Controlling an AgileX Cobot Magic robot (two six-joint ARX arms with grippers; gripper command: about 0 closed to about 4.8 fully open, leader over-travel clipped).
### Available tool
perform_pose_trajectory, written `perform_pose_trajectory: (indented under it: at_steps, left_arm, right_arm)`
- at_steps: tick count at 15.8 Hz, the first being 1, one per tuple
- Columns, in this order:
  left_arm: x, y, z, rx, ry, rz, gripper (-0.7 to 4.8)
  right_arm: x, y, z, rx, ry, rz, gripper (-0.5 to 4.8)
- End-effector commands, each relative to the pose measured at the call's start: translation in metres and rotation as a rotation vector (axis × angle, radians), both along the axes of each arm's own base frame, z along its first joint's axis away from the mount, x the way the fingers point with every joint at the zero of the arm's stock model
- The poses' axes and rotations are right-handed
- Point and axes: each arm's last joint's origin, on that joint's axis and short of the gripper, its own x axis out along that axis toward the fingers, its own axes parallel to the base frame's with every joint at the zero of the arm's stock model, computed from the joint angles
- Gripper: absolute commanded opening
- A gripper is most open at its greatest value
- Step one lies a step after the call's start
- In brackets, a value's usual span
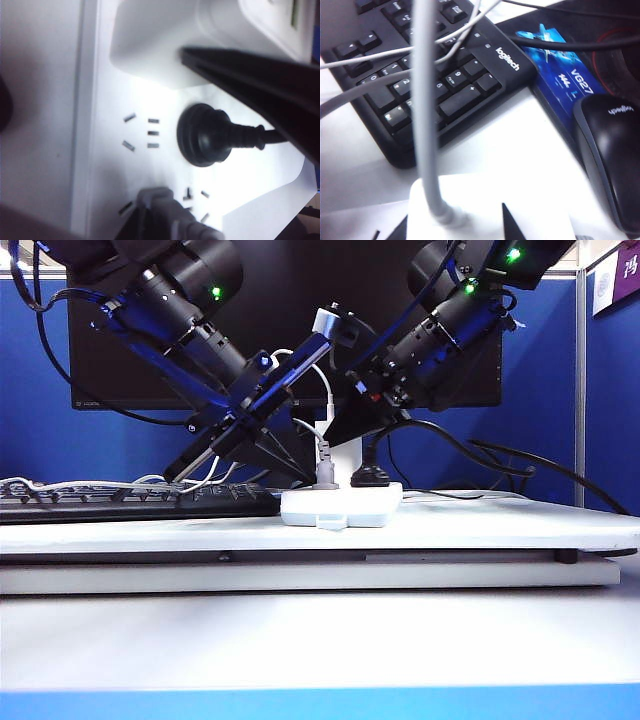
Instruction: Unplug the white charger from the socket, then place it next to the socket.
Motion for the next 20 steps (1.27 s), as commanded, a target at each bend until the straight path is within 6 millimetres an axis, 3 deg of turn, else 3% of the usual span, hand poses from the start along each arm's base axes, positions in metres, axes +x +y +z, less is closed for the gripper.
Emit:
perform_pose_trajectory:
  at_steps: [1, 10, 13, 16, 18, 20]
  left_arm:
    - [-0.005, -0.001, -0.005, 0.014, 0.036, -0.062, -0.05]
    - [-0.004, -0.002, -0.016, 0.041, 0.081, -0.063, -0.05]
    - [-0.004, -0.002, -0.016, 0.040, 0.080, -0.062, -0.05]
    - [-0.004, -0.002, -0.016, 0.040, 0.079, -0.063, -0.05]
    - [-0.003, -0.002, -0.016, 0.039, 0.078, -0.063, -0.05]
    - [-0.003, -0.002, -0.016, 0.040, 0.078, -0.062, -0.05]
  right_arm:
    - [0.001, 0.002, 0.003, 0.061, 0.049, -0.046, 0.57]
    - [0.000, 0.003, 0.014, 0.189, 0.101, -0.033, 0.57]
    - [-0.003, 0.004, 0.022, 0.127, -0.024, -0.011, 0.52]
    - [-0.003, 0.004, 0.032, 0.245, 0.032, -0.008, 0.53]
    - [-0.005, 0.005, 0.036, 0.198, -0.060, 0.014, 0.52]
    - [-0.005, 0.008, 0.038, 0.267, 0.011, 0.002, 0.52]
